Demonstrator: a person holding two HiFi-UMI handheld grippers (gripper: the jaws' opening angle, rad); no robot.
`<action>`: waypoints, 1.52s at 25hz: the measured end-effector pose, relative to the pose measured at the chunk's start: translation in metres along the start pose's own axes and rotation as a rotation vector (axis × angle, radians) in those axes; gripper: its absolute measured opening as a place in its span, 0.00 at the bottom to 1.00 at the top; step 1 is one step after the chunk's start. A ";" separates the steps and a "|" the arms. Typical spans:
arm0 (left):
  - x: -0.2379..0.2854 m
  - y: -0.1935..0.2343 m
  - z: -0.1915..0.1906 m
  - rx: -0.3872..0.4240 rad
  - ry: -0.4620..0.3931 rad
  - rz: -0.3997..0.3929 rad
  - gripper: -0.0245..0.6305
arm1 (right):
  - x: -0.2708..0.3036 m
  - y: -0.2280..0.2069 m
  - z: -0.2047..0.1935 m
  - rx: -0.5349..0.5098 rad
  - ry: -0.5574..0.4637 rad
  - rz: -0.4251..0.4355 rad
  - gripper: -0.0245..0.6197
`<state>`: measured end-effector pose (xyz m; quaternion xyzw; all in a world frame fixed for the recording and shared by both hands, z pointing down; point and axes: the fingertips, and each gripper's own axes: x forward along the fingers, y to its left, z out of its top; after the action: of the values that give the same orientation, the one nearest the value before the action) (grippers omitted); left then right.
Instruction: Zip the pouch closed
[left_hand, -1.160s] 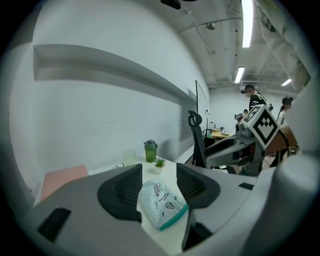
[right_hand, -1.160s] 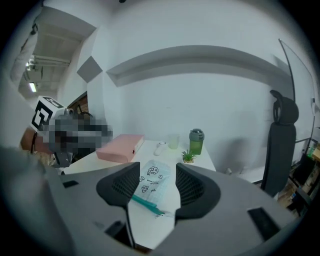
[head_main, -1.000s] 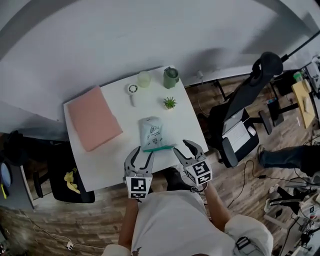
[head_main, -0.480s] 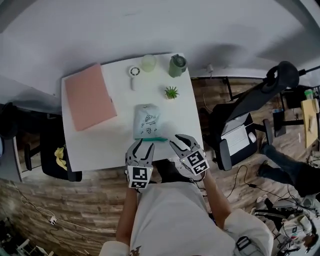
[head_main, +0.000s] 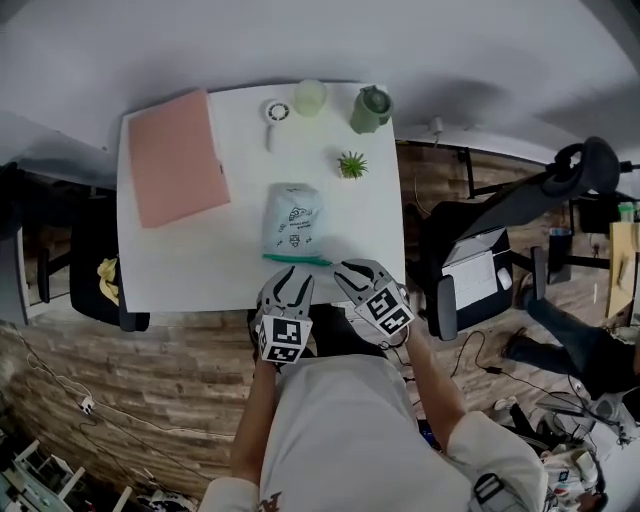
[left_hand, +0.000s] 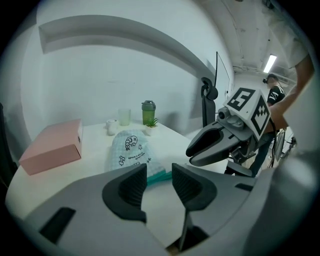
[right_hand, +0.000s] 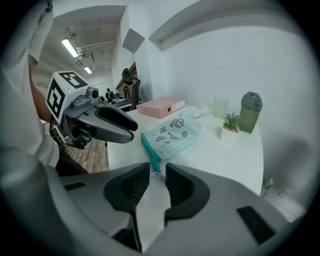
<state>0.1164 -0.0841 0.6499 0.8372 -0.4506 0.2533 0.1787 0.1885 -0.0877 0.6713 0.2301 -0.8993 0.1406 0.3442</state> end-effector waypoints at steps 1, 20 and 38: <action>0.002 -0.002 -0.003 -0.003 0.006 -0.003 0.26 | 0.002 0.000 -0.003 -0.012 0.010 0.007 0.19; 0.040 -0.036 -0.038 0.008 0.103 -0.085 0.21 | 0.032 -0.009 -0.033 -0.133 0.144 0.069 0.17; 0.060 -0.049 -0.043 -0.009 0.143 -0.109 0.15 | 0.029 0.000 -0.030 -0.106 0.111 0.077 0.05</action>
<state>0.1741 -0.0750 0.7162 0.8395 -0.3915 0.3003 0.2276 0.1861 -0.0845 0.7132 0.1685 -0.8933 0.1184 0.3994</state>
